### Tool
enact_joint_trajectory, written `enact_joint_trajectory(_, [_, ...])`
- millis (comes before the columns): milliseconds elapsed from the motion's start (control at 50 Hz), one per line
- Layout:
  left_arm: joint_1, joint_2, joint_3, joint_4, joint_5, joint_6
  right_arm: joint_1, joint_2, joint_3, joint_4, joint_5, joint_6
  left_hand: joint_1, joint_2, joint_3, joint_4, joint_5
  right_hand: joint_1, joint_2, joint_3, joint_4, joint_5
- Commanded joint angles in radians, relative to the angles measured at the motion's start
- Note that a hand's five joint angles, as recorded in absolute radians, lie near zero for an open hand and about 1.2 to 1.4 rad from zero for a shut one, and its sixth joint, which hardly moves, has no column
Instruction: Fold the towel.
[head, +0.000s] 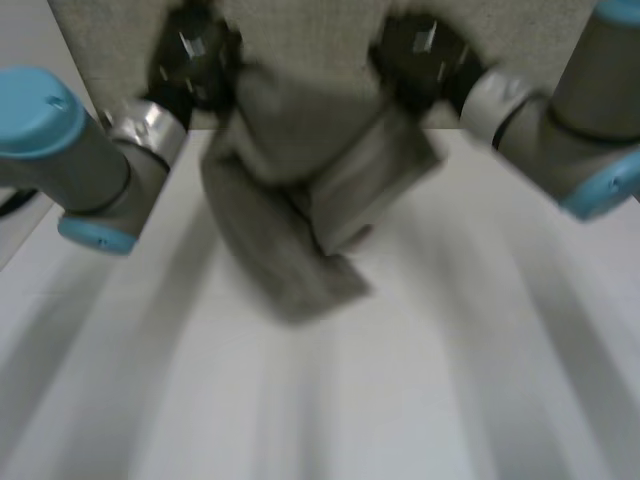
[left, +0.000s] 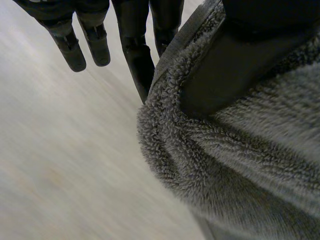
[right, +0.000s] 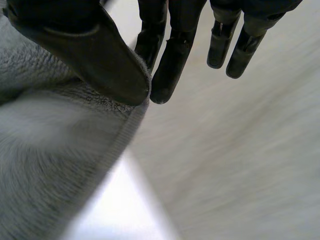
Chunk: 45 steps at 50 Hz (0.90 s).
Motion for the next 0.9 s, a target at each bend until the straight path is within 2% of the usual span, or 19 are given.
enact_joint_trajectory(20, [0.009,0.29,-0.159,0.308,-0.05,-0.075,-0.008,-0.242,0.158,-0.313,0.148,0.061,0.119,0.135,-0.042,-0.056,0.106,0.086,0.113,-0.051,-0.078,0.073])
enact_joint_trajectory(60, [0.011,0.327,-0.194,0.305,-0.032,-0.101,-0.033,-0.343,0.317,-0.355,0.097,0.061,0.119,0.135,-0.042,-0.056,0.106,0.086,0.113,-0.051,-0.078,0.073])
enact_joint_trajectory(140, [0.019,0.336,-0.322,0.244,0.056,-0.135,-0.056,-0.376,0.449,-0.355,0.041,0.058,0.119,0.135,-0.042,-0.056,0.106,0.086,0.113,-0.051,-0.078,0.073])
enact_joint_trajectory(200, [0.025,0.336,-0.377,0.213,0.08,-0.132,-0.068,-0.389,0.576,-0.365,0.001,0.044,0.119,0.135,-0.042,-0.056,0.106,0.086,0.113,-0.051,-0.078,0.073])
enact_joint_trajectory(240, [0.035,0.329,-0.489,0.172,0.102,-0.127,-0.07,-0.4,0.635,-0.365,-0.008,0.031,0.119,0.135,-0.042,-0.056,0.106,0.086,0.113,-0.051,-0.078,0.073])
enact_joint_trajectory(360, [0.042,0.283,-0.661,0.171,0.107,-0.109,-0.07,-0.406,0.898,-0.371,-0.032,-0.045,0.119,0.135,-0.042,-0.056,0.106,0.086,0.113,-0.051,-0.078,0.073])
enact_joint_trajectory(440, [0.028,0.186,-0.753,0.152,0.097,-0.057,-0.07,-0.361,1.075,-0.423,-0.066,-0.117,0.119,0.135,-0.042,-0.056,0.106,0.086,0.113,-0.051,-0.078,0.073])
enact_joint_trajectory(520, [0.025,0.125,-0.784,0.122,0.094,-0.011,-0.071,-0.313,1.134,-0.451,-0.053,-0.149,0.119,0.135,-0.042,-0.056,0.106,0.086,0.113,-0.051,-0.078,0.073])
enact_joint_trajectory(620, [0.015,0.086,-0.767,0.017,0.084,0.093,-0.089,-0.29,1.164,-0.448,-0.048,-0.168,0.119,0.135,-0.042,-0.056,0.106,0.086,0.113,-0.051,-0.078,0.073])
enact_joint_trajectory(740, [0.02,0.086,-0.744,0.004,0.025,0.107,-0.108,-0.34,1.174,-0.405,-0.051,-0.154,0.119,0.135,-0.042,-0.056,0.106,0.086,0.113,-0.051,-0.078,0.073])
enact_joint_trajectory(820, [0.031,0.077,-0.73,0.013,-0.048,0.104,-0.141,-0.388,1.187,-0.356,-0.062,-0.153,0.119,0.135,-0.042,-0.056,0.106,0.086,0.113,-0.051,-0.078,0.073])
enact_joint_trajectory(860, [0.034,0.076,-0.724,0.024,-0.067,0.103,-0.155,-0.394,1.193,-0.352,-0.066,-0.153,0.031,0.048,-0.042,-0.056,0.019,0.086,0.113,-0.051,-0.078,0.073])
enact_joint_trajectory(880, [0.037,0.073,-0.719,0.038,-0.082,0.103,-0.155,-0.394,1.194,-0.352,-0.066,-0.153,-0.085,-0.069,-0.042,-0.056,-0.097,0.086,0.113,-0.051,-0.078,0.073])
enact_joint_trajectory(900, [0.037,0.073,-0.719,0.038,-0.082,0.103,-0.161,-0.397,1.195,-0.35,-0.065,-0.153,-0.086,-0.07,-0.042,-0.056,-0.099,0.086,0.113,-0.051,-0.078,0.073])
